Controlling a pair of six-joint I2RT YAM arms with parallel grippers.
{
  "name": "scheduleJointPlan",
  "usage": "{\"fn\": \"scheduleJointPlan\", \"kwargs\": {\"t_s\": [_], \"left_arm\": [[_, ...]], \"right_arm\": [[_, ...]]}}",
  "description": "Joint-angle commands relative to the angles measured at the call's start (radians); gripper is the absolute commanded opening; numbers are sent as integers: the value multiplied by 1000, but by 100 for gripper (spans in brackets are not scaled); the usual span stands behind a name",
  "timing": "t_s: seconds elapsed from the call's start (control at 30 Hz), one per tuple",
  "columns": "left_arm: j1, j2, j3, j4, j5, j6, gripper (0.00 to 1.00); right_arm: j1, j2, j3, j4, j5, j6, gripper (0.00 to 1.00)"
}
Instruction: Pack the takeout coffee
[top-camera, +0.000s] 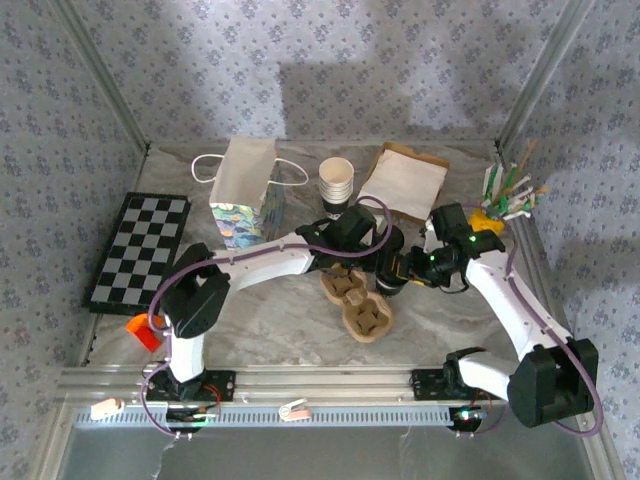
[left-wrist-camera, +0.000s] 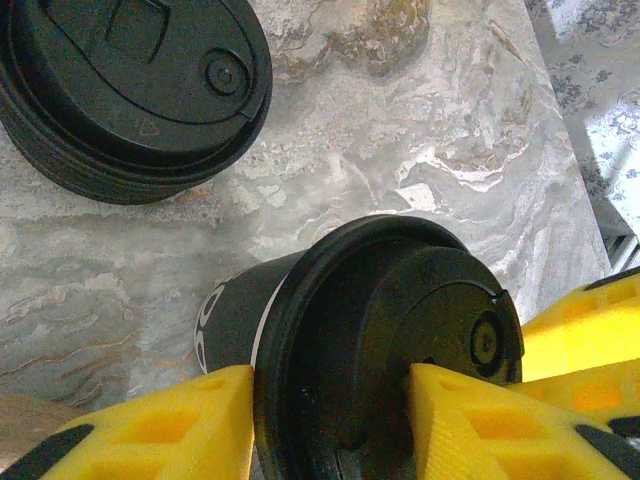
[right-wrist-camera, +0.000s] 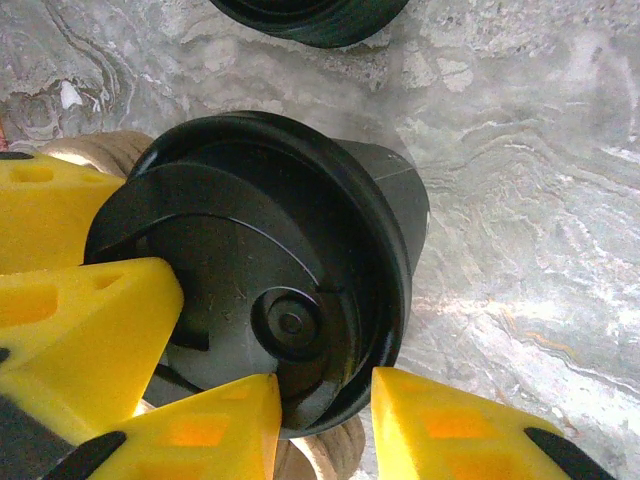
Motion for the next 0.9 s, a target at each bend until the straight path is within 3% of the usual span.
{"fn": "scheduleJointPlan", "kwargs": {"t_s": [0.0, 0.17, 0.37, 0.53, 0.7, 0.87], "left_arm": [[-27, 16, -4, -83, -3, 41, 42], [-27, 33, -31, -76, -49, 41, 41], [-16, 18, -81, -29, -48, 14, 38], [-16, -22, -190, 89, -41, 7, 38], [-7, -10, -172, 86, -46, 7, 38], [-4, 5, -117, 111, -38, 37, 38]], "right_arm": [[7, 23, -81, -57, 59, 16, 31], [27, 10, -139, -5, 83, 77, 31], [79, -34, -75, -61, 190, 79, 34], [85, -23, -66, -51, 140, 64, 38], [101, 1, -40, -66, 160, 53, 39], [100, -42, -21, -54, 86, 70, 43]]}}
